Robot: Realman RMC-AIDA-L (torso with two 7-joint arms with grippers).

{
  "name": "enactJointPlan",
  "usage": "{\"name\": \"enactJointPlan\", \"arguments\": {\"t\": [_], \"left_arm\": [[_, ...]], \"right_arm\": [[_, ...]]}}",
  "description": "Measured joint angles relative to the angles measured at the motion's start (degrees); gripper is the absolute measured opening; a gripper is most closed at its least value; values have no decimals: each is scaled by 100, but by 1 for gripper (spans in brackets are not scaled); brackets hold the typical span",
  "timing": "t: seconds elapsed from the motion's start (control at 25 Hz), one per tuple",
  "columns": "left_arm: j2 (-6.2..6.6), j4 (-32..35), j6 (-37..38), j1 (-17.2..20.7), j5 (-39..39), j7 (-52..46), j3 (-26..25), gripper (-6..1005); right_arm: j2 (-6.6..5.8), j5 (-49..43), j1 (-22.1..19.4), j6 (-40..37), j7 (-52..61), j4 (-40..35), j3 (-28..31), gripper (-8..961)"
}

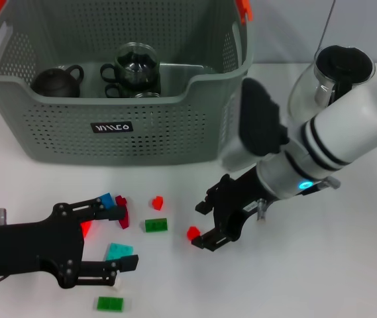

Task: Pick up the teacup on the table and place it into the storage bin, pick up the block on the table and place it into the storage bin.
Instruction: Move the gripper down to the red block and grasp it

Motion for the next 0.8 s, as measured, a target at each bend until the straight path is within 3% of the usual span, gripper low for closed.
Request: {"name": "enactJointPlan", "arguments": {"t": [0.12, 0.4, 0.8], "left_arm": [[0, -15, 0, 6, 8, 14, -1, 847], [9, -80, -69, -28, 87, -15, -10, 847], [1, -80, -42, -21, 95, -19, -60, 848]], "right_arm": [[12, 5, 50, 248, 331, -68, -525, 687], [35, 172, 92, 592, 621, -84, -1095, 673], [32, 223, 98, 814, 906, -62, -1326, 607]]}}
